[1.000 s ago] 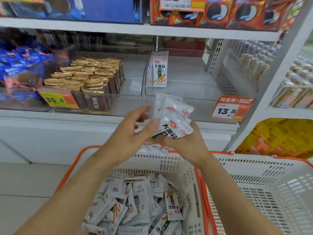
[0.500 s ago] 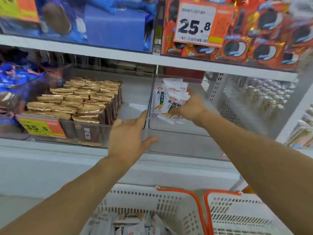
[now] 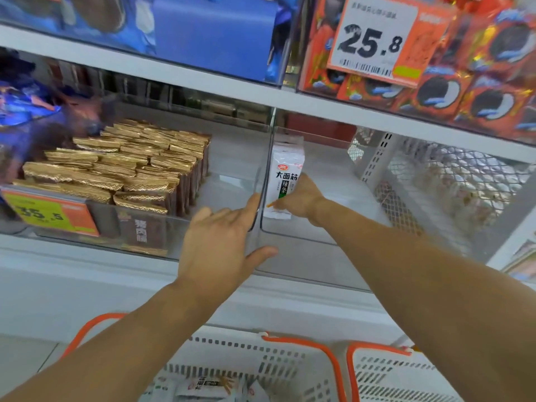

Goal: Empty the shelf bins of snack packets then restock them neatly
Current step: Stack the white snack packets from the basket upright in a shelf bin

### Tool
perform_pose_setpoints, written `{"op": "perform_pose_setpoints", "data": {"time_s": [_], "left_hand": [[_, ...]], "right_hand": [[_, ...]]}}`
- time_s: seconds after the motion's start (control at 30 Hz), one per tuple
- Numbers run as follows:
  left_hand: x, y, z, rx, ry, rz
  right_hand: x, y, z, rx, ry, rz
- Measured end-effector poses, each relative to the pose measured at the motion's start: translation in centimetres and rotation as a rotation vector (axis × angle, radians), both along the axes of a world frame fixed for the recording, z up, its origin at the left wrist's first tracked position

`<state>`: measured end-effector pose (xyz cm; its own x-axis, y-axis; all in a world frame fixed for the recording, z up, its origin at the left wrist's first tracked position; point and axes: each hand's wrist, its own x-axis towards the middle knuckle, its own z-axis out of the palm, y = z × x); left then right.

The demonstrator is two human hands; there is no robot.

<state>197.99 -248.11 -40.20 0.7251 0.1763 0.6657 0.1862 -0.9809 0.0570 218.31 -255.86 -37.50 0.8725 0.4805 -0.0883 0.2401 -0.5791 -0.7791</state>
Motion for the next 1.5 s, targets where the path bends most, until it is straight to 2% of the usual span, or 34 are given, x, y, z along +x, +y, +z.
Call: {"op": "perform_pose_setpoints", "data": {"time_s": [0.07, 0.23, 0.33, 0.53, 0.73, 1.2, 1.3, 1.4, 1.5], "left_hand": [[0.0, -0.1, 0.0, -0.020, 0.011, -0.004], [-0.1, -0.3, 0.3, -0.037, 0.030, -0.002], [-0.1, -0.3, 0.3, -0.045, 0.031, -0.004], [0.0, -0.1, -0.1, -0.043, 0.013, -0.028], [0.1, 0.0, -0.3, -0.039, 0.008, -0.020], [0.0, 0.0, -0.5, -0.012, -0.044, -0.024], [-0.2, -0.2, -0.5, 0.012, -0.010, 0.009], [-0.7, -0.4, -0.2, -0.008, 0.049, 0.015], [-1.3, -0.9, 0.2, -0.149, 0.082, -0.026]], "right_hand": [[-0.4, 0.0, 0.3, -0.007, 0.001, 0.001], [-0.6, -0.6, 0.9, -0.071, -0.175, -0.059], [-0.9, -0.5, 1.0, -0.062, -0.207, -0.065], [-1.7, -0.3, 1.0, -0.144, -0.144, -0.026], [-1.6, -0.3, 1.1, -0.093, -0.090, -0.040], [-2.6, -2.1, 3.1, -0.163, -0.079, -0.086], [-3.7, -4.1, 4.9, -0.173, -0.146, -0.063], [-6.6, -7.1, 6.0, -0.127, -0.319, -0.029], [-11.4, -10.1, 5.6, 0.120, -0.533, 0.040]]}}
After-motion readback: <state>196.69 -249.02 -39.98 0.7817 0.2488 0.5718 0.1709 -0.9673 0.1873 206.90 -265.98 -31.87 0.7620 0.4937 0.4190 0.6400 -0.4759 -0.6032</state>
